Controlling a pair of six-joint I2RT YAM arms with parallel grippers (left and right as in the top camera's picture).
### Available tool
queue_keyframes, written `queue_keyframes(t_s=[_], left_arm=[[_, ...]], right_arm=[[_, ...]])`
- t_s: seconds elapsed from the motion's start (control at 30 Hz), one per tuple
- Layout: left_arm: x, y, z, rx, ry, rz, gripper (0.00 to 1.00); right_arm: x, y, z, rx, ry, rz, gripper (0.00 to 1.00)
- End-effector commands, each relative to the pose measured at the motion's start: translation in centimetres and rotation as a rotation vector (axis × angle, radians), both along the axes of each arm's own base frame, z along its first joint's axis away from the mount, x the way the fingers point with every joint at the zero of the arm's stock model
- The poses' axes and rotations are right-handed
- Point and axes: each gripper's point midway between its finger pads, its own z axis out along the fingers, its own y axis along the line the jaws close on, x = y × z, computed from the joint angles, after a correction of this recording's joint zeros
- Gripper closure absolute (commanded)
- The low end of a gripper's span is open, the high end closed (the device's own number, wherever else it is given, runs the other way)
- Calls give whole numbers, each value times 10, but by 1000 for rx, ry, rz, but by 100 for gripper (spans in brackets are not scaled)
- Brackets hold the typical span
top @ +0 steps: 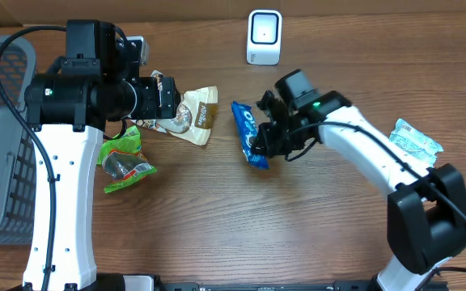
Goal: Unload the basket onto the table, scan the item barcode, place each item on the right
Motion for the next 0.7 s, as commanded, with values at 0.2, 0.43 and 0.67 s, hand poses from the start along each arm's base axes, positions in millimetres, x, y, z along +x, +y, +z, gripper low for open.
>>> queue_keyframes(t_s=[0.2, 0.43, 0.67], left_arm=[[0, 0, -2, -4, 8, 10, 0], [0, 0, -2, -4, 8, 10, 0], [0, 0, -2, -4, 8, 10, 0]], right_arm=[[0, -15, 23, 411, 292, -124, 96], [-11, -35, -34, 374, 475, -332, 96], [-11, -78, -78, 175, 489, -526, 78]])
